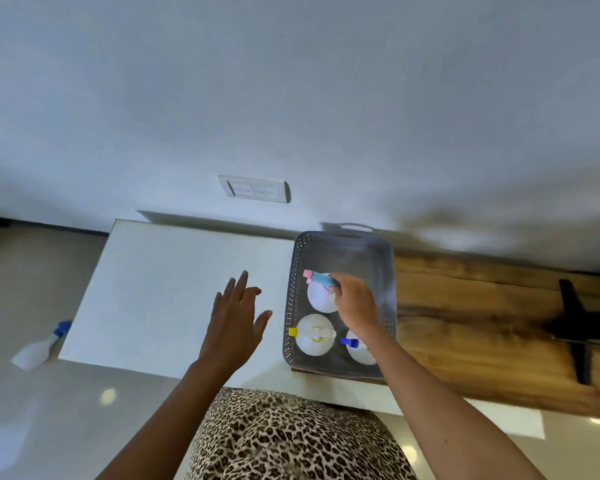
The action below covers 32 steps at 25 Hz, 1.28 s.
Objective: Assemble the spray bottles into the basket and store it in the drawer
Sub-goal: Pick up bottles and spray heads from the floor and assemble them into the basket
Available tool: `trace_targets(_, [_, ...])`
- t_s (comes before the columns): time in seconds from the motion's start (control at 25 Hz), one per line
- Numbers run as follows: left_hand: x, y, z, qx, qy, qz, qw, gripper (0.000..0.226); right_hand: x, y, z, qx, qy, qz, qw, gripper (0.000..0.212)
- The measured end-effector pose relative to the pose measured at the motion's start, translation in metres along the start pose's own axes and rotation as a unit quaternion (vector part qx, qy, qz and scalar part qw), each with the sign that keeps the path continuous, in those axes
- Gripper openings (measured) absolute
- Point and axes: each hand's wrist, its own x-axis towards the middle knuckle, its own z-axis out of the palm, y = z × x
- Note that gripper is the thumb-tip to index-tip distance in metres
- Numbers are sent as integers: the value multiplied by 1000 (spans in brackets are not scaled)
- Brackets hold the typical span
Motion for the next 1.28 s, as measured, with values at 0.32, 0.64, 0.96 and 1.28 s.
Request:
trace_targets(0.32, [12, -5, 12, -23, 2, -29, 999, 35, 24, 14, 21, -12, -46, 1, 999, 26])
trace_targets(0.64, [12, -2, 18, -26, -6, -35, 999, 34, 28, 13, 27, -17, -63, -14, 998, 28])
trace_targets(0.96, [-3, -5, 6, -27, 17, -28, 999, 35, 8, -5, 15, 5, -23, -47, 999, 42])
trace_targets(1.28, [-36, -42, -28, -22, 73, -28, 997, 37, -35, -73, 18, 57, 22, -129, 990, 29])
